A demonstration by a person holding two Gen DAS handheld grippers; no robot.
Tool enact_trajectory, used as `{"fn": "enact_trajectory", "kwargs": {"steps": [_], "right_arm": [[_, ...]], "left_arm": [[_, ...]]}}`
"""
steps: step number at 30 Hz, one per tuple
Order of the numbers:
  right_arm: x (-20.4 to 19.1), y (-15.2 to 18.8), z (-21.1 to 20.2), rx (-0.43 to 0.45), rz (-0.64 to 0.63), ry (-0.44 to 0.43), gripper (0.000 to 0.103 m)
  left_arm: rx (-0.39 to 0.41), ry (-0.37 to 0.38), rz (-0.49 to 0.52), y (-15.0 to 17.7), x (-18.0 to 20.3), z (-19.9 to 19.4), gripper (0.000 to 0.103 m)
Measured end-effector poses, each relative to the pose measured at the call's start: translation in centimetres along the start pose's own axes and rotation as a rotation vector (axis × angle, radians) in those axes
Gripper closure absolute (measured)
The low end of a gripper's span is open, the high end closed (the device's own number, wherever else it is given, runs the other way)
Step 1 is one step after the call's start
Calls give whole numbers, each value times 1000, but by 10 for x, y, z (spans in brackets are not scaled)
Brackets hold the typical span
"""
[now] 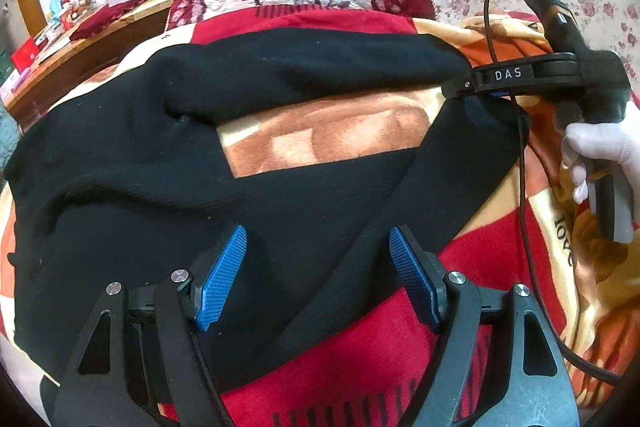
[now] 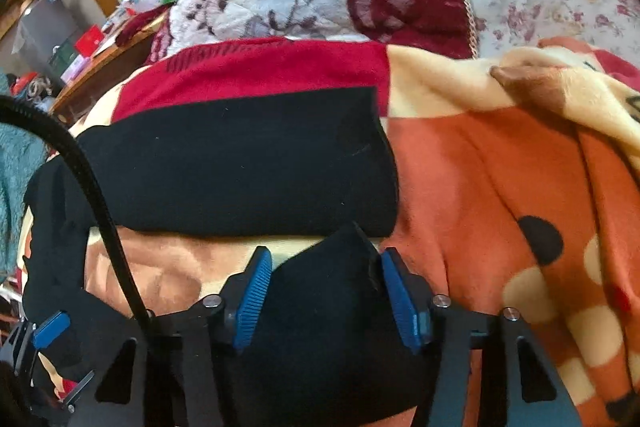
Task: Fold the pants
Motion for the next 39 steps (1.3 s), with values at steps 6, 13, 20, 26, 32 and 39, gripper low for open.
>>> {"fn": "enact_trajectory", "kwargs": {"steps": [6,13,20,26,32,39], "right_arm": [[-4,5,-14,33,-13,-36,89],[-3,16,-46,68,-24,-48,94],[-3,44,-97,125,39,-60,94],[6,106,-115,-7,95,-3,94],[22,128,-137,-34,136,91,89],[4,95,-156,91,149,-18,64]], "left_arm": [[-6,117,27,3,21,-3,88],[-26,184,11,6,29,-11,97],[-28,235,68,33,41,-35,97],[-70,256,111,61,48,-41,97],[-85,248,117,71,43,-50,97],[-31,202,78,58,16,-65,97]]}}
Point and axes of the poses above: each gripper's, at about its wrist camera, not at the fingertips, and z roughly the way its jaws point, x to its right, y to its underside, the point moved 10 cm from there along z, roughly the way its jaws point, and after that the axes turned 8 degrees about -z, right-handed, at the moved point
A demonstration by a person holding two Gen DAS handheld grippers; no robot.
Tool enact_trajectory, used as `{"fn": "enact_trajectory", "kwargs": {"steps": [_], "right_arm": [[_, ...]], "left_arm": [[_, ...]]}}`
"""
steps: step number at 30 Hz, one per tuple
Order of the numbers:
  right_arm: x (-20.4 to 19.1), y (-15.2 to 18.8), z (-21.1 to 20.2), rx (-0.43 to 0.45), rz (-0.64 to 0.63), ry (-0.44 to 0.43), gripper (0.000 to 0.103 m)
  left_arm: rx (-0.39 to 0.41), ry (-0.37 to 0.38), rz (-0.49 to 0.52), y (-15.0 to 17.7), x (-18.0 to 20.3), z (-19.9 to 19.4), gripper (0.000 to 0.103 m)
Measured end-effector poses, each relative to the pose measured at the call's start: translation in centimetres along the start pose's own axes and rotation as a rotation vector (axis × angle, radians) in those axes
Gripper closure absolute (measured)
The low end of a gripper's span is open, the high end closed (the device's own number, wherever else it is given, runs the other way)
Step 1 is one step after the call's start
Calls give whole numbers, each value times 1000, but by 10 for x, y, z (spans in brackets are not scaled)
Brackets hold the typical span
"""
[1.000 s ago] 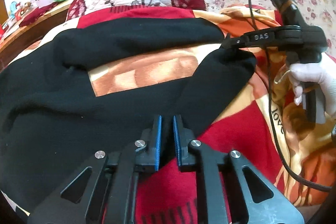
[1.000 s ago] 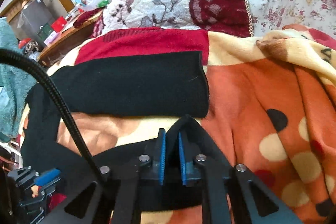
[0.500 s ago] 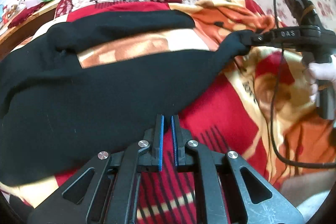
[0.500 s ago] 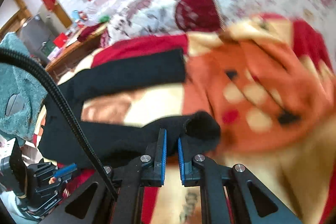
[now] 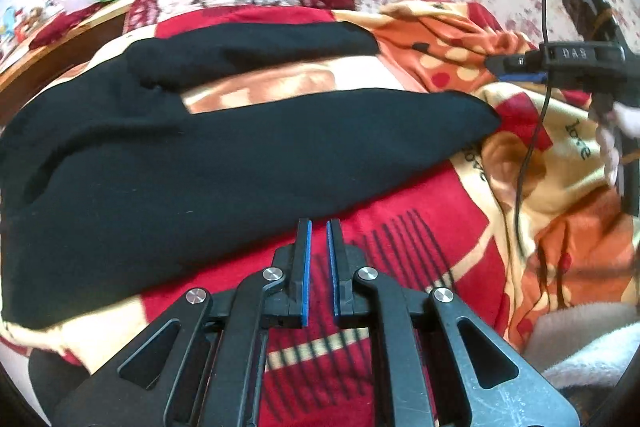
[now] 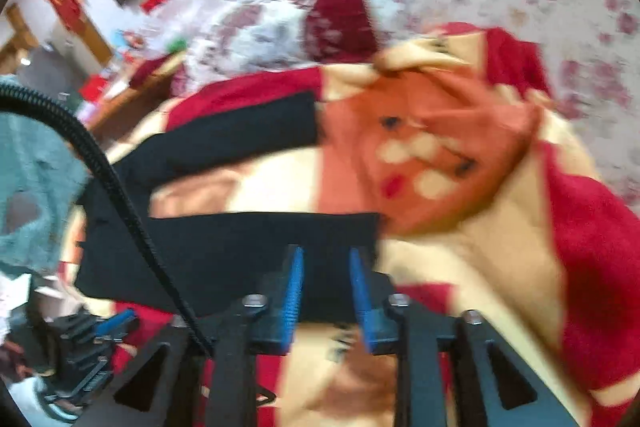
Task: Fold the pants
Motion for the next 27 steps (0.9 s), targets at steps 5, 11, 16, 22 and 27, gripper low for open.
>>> {"fn": "enact_trajectory", "kwargs": {"steps": [5,11,16,22,27], "right_arm": [[-35,16,54,-105,-82,-36,60],[-29,55,100,-233,-57,-23,60],[-28,41,90,-197,-6,-46,60],[-73,6,77,-93,-26,-193,60],[-119,-9,85,-84,-115,-252,59]], "left_arm": [[9,-68,-86,-4,-37,-4,97],[13,-147,-256,2,-100,-8,97],[-23,-92,-371,15,-121,-7,97],[14,-140,-348,10,-127,-27,97],[56,-179,-371,0,-155,-47,95]]}}
Point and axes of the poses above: each gripper's, at about its wrist camera, not at the fingertips, and z roughly the way its jaws point, x to its right, y to its underside, the point moved 10 cm from there along z, roughly the way its jaws point, and after that the axes turned 8 degrees about -z, right-handed, at the moved point
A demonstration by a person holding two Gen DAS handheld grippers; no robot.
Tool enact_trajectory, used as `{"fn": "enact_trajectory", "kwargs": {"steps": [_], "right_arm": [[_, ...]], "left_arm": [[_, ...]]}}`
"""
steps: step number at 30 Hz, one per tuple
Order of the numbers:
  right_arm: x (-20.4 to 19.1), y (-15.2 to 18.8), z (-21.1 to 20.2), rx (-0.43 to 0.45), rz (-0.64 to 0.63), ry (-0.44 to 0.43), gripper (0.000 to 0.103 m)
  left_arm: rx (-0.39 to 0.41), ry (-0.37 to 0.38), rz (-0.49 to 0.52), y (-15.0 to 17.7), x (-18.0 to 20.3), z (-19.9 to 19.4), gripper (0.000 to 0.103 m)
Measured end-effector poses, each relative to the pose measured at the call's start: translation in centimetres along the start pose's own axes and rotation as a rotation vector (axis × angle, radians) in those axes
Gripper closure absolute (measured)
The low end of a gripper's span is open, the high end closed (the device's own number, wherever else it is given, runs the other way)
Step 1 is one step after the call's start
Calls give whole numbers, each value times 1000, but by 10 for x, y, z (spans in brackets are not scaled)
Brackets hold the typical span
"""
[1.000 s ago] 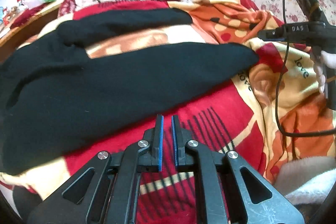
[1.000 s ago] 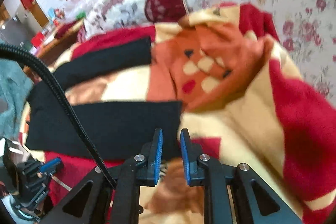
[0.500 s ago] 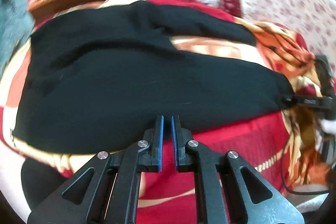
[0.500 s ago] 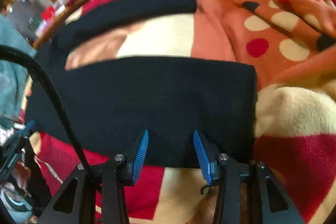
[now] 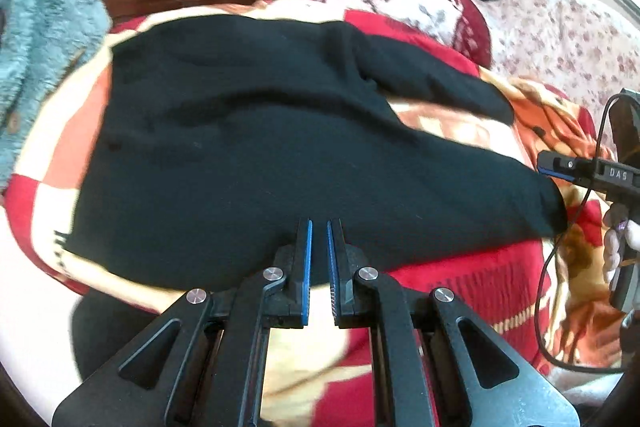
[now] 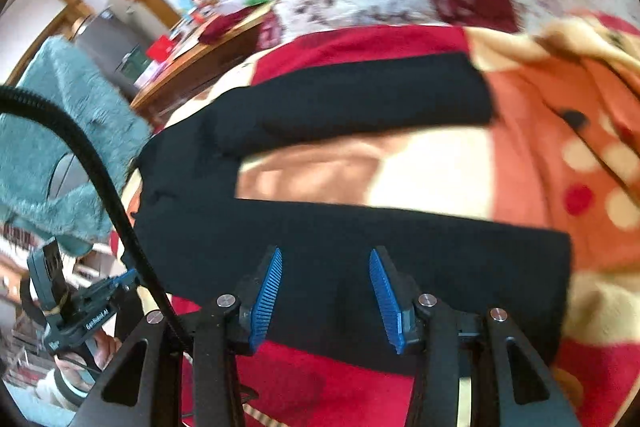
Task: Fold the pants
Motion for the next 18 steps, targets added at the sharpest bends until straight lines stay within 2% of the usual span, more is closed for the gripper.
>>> {"fn": "enact_trajectory", "kwargs": {"steps": [5,11,18], "right_arm": [[-28,-16,24,-30,-40,-35,58],[-56,-35,47,-53,-92,-62,57],[-40,-76,56,-21,-125,-5,54]], "left_arm": [[44,-62,-71,-27,-45,-5,71],[71,-128,-155,-67,-107,3,70],[53,-136,-200,-108,-146,27,70]]}}
Point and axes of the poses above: each gripper's, at about its wrist camera, not at the fingertips, and z roughly the way its jaws point, x to its right, y to its underside, the point moved 10 cm from there along z, roughly the way its jaws point, and after that the axes turned 8 degrees about -z, right-handed, at the moved point
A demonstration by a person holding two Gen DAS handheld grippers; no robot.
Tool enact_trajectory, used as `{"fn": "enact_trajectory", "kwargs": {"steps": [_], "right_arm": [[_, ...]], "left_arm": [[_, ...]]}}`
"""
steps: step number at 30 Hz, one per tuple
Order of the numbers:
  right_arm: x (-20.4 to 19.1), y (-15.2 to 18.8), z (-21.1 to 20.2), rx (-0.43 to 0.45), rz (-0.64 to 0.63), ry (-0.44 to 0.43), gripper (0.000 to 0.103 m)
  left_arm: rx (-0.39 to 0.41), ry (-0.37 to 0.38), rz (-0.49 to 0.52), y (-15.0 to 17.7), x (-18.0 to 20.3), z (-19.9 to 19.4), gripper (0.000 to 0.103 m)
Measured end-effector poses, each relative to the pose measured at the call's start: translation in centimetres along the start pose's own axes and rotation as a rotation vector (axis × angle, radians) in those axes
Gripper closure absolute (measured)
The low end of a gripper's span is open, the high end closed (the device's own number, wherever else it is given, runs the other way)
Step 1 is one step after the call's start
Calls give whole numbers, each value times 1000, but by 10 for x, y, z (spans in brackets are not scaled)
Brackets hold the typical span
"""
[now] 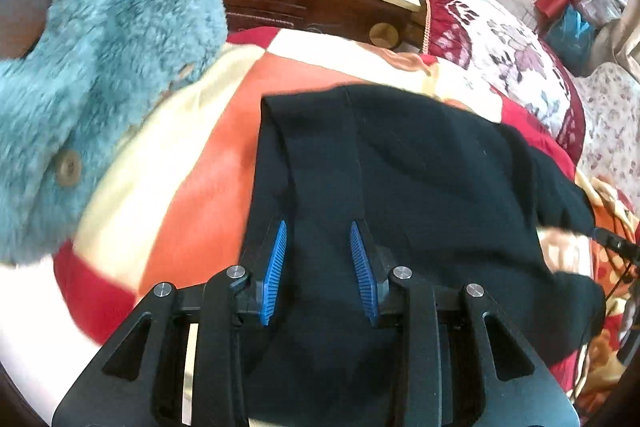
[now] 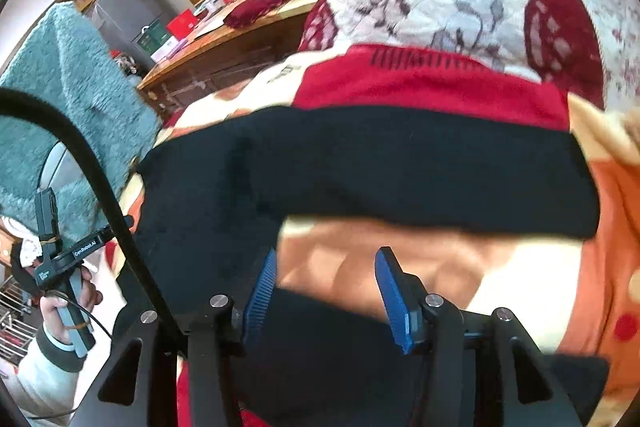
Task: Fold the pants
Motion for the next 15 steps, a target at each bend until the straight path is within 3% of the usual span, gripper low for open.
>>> {"fn": "enact_trajectory", "kwargs": {"steps": [1,5,7,10,15], "right_arm": [[6,-8,1,2,-18,14,54],[26,-40,10,-18,-130,48,53],[33,-55,21,-64,-206,45,50],[46,-70,41,-145,-319,69,45],[58,-88,67,-222,-387,22,44]], "left_arm": [[5,5,13,-7,1,2,70],[-21,99,49,-29,12,13,49],[-43,126,50,-40,16,20,49],[-45,94,121,-58,17,30,49],[-82,124,265,-72,25,47,49]]}}
Point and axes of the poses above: each gripper's, at about its wrist camera, not at the fingertips, and z roughly the way its jaws point, x to its right, y to its underside, the point moved 10 cm from there along z, roughly the way its jaws point, and after that the axes turned 8 degrees about -z, right-handed, at the moved point
